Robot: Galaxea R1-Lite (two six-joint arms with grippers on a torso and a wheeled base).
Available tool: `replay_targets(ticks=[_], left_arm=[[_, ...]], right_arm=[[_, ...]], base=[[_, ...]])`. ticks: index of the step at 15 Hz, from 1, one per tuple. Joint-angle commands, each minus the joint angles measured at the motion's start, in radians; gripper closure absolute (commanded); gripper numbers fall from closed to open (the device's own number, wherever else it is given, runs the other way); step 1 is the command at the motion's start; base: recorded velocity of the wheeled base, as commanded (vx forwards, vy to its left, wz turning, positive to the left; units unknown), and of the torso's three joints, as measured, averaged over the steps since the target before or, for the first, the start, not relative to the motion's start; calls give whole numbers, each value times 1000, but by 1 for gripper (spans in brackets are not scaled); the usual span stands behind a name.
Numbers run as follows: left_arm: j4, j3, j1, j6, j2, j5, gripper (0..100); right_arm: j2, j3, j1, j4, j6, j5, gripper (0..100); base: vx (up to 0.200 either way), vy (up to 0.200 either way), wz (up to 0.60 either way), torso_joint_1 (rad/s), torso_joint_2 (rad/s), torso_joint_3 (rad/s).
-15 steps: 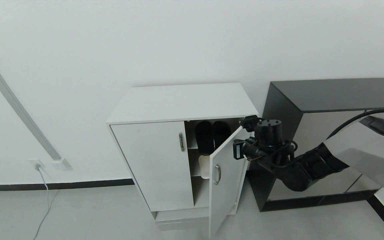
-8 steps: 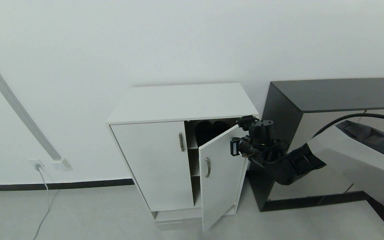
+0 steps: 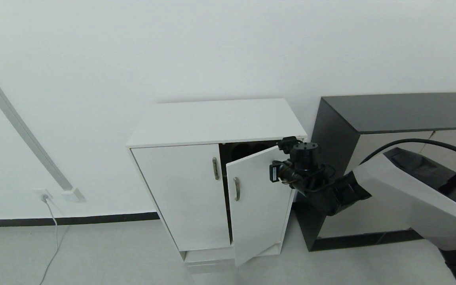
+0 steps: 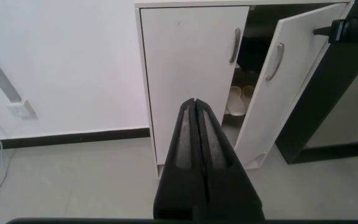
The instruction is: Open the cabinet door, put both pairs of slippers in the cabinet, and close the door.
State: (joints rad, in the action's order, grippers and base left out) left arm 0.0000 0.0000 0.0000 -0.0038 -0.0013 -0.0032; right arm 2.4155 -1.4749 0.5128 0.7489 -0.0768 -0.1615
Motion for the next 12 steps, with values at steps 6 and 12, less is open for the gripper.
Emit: replay_targets(ticks=[6, 12], left_arm=[[0, 0, 0, -1, 1, 0, 100], [0, 0, -2, -1, 1, 0, 100]], right_arm=[[59, -122, -16, -65, 0, -1, 100], [71, -188, -22, -118, 2, -3, 100]], base=[[0, 0, 0, 0, 0, 0], [0, 0, 0, 0, 0, 0]])
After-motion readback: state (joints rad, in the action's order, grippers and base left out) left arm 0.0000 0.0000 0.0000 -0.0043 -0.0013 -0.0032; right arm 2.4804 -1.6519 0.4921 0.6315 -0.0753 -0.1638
